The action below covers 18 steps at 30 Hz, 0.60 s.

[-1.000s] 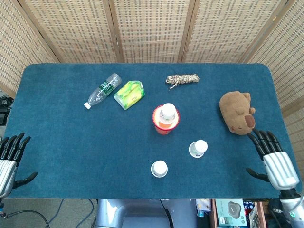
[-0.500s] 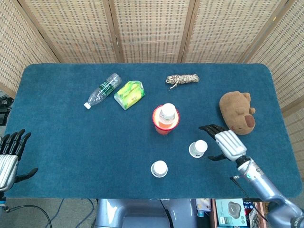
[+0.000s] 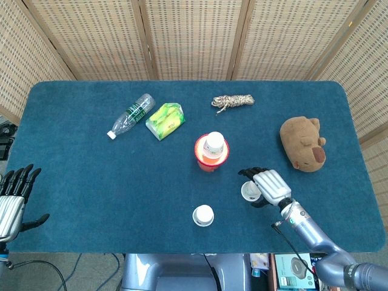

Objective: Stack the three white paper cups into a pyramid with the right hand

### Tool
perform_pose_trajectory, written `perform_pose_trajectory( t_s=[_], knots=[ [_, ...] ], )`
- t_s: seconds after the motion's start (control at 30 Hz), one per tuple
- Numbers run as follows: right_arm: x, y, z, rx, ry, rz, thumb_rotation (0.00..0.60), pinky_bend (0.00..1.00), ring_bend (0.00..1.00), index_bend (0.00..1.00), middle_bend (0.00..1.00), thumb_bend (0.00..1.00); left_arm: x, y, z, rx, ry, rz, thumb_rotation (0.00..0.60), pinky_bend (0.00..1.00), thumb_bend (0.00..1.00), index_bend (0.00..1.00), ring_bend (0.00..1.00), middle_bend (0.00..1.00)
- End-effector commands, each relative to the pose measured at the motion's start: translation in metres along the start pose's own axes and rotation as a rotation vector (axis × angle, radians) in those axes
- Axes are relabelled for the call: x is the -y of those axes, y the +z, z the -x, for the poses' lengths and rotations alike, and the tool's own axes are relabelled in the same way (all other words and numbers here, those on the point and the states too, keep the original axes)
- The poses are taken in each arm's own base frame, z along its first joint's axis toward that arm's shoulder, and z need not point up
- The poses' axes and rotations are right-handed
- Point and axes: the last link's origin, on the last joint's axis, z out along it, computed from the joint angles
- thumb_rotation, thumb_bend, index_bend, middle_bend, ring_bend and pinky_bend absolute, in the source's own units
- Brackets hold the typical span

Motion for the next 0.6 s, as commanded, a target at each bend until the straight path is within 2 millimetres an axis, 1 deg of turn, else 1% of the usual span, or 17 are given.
perform_pose_trajectory(
  t_s=[0.03, 0.07, 0.17, 0.3, 0.43, 0.6],
  knots=[
    [-0.0055, 0.0051, 0.0019, 0.004, -0.003, 0.027, 0.6, 0.45, 0.33, 0.29, 0.41, 0.14, -0.0001, 0.0002, -0.0001, 0.001, -0.002, 0.0, 0.6, 0.0, 0.12, 0.0, 0.0, 0.0],
    [-0.0071, 0.0059, 0.0023, 0.005, -0.003, 0.035, 0.6, 0.46, 0.34, 0.3, 0.42, 0.15, -0.0002, 0.0004, -0.0001, 0.002, -0.002, 0.0, 0.6, 0.0, 0.12, 0.0, 0.0, 0.0],
    [-0.0104, 0.0072, 0.0032, 0.006, -0.01, 0.047, 0.6, 0.48, 0.37, 0.38, 0.47, 0.18, -0.0007, 0.0008, 0.0006, 0.006, 0.0, 0.003, 0.6, 0.0, 0.12, 0.0, 0.0, 0.0],
    [-0.01, 0.0075, 0.0047, 0.006, -0.001, 0.047, 0.6, 0.5, 0.42, 0.44, 0.52, 0.2, -0.0011, 0.0015, 0.0014, 0.01, 0.002, 0.002, 0.6, 0.0, 0.12, 0.0, 0.0, 0.0],
    [-0.0097, 0.0094, 0.0065, 0.004, -0.004, 0.046, 0.6, 0.53, 0.44, 0.46, 0.55, 0.24, -0.0019, 0.0015, 0.0024, 0.015, 0.003, 0.004, 0.6, 0.0, 0.12, 0.0, 0.0, 0.0],
    [-0.0083, 0.0072, 0.0046, -0.013, -0.005, 0.037, 0.6, 0.53, 0.44, 0.46, 0.55, 0.25, -0.0018, 0.0014, 0.0024, 0.014, 0.002, 0.001, 0.6, 0.0, 0.12, 0.0, 0.0, 0.0]
  ],
)
